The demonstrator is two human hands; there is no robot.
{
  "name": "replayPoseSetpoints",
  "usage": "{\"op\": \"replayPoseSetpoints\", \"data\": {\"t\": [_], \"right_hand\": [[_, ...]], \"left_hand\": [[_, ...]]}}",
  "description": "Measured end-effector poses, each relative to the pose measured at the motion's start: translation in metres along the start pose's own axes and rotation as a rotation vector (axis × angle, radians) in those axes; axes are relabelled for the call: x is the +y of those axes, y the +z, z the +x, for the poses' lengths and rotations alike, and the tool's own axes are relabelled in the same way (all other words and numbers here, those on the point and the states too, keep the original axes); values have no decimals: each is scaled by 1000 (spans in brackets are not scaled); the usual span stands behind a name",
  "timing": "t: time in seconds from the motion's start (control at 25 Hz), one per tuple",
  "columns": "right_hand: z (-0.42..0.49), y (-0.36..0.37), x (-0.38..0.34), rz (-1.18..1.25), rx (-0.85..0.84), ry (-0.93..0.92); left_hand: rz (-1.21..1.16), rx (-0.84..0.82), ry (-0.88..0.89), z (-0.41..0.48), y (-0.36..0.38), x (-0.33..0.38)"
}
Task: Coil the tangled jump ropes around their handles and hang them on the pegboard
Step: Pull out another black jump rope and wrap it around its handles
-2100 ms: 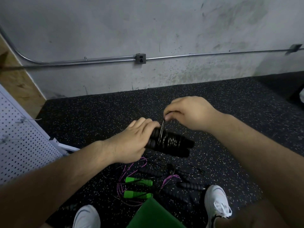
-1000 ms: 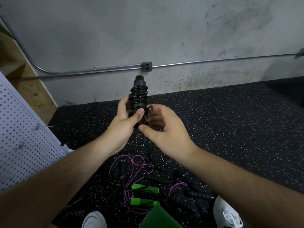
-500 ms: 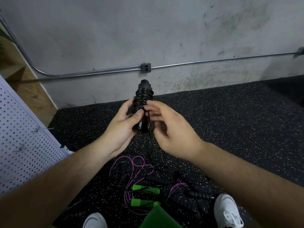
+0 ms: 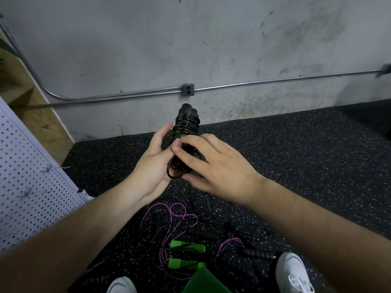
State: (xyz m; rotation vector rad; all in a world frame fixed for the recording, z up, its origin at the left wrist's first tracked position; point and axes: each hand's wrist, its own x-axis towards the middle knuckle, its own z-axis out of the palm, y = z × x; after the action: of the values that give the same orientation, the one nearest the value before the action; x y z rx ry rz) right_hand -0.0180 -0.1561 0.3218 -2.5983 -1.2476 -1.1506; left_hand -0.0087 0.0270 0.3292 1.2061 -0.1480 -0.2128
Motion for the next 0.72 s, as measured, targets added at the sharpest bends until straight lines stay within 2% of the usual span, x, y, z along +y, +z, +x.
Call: {"op": "replayPoseSetpoints", "data": {"t": [0.12, 0.24, 0.4, 0.56, 0.72], "right_hand": [[0, 8, -4, -72, 77, -6], [-1, 11, -2, -24, 167, 17], [-3, 14, -4, 26, 144, 64], [3, 10, -19, 271, 261, 278], [12, -9, -3, 350, 311, 578]], "left_hand": [[-27, -11, 15, -1, -1, 5], [-20, -13, 31, -2, 0, 9], [-67, -14, 32, -2, 4, 7], [-83, -5, 20, 1, 5, 6], [-21, -67, 18, 0, 4, 7]]}}
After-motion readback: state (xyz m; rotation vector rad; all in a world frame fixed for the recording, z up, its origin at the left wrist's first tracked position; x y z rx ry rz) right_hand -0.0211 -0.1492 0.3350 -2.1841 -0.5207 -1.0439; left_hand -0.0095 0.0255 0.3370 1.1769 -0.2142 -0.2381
